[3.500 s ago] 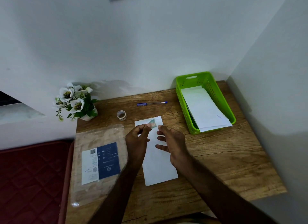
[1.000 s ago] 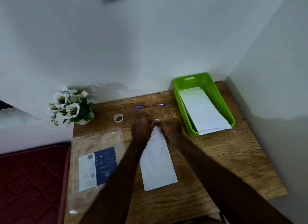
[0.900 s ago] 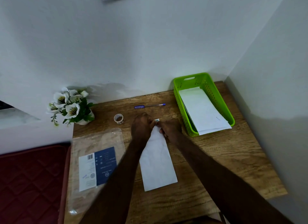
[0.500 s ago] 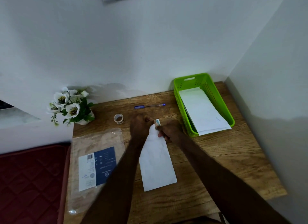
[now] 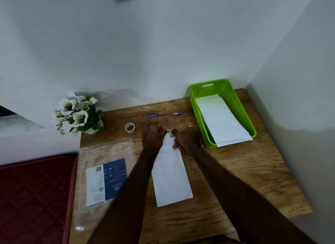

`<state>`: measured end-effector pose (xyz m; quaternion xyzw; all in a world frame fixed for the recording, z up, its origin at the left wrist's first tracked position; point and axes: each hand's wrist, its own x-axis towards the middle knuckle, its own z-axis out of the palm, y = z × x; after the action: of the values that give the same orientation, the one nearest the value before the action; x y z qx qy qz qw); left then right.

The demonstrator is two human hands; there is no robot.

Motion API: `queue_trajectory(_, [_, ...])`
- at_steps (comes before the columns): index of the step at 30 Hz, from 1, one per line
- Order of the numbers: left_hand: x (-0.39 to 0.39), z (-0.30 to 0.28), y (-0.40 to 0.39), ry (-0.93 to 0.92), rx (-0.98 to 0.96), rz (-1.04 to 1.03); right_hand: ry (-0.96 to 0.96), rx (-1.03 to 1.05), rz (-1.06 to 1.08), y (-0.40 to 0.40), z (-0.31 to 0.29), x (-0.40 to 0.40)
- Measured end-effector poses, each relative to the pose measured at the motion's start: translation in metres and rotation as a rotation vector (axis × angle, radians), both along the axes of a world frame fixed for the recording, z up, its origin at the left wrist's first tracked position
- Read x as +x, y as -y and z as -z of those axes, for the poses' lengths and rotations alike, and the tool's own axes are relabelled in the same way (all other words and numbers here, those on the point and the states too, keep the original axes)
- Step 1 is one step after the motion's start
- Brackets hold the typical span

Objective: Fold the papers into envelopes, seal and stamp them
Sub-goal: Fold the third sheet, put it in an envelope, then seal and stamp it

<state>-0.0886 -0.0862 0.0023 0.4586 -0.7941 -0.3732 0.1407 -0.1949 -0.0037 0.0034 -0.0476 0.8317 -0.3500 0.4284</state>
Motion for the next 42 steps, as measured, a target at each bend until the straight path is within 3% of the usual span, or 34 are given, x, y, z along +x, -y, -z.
queue_trajectory(7, [-0.001,0.001,0.0,-0.019,0.008,0.005,0.056,-0.075,-0.138,-0.017,-0.018,-0.011])
queue_trajectory(12, [-0.001,-0.002,-0.001,-0.026,0.035,-0.008,0.111,-0.045,-0.103,-0.015,-0.022,-0.007])
queue_trajectory(20, [-0.001,-0.006,-0.003,-0.028,0.016,-0.015,0.041,-0.055,-0.171,-0.024,-0.029,-0.005])
queue_trajectory(26, [-0.002,-0.01,-0.004,0.001,0.039,-0.01,0.132,-0.023,-0.149,-0.024,-0.043,-0.003])
queue_trajectory(35, [0.005,-0.015,-0.004,-0.006,0.04,0.027,-0.022,-0.037,-0.161,-0.028,-0.029,0.007])
queue_trajectory(39, [0.022,-0.017,-0.007,0.089,-0.118,0.053,-0.069,-0.047,-0.15,-0.03,-0.032,0.01])
queue_trajectory(42, [0.036,-0.021,-0.015,0.159,-0.314,-0.053,-0.113,-0.029,-0.138,-0.029,-0.03,0.013])
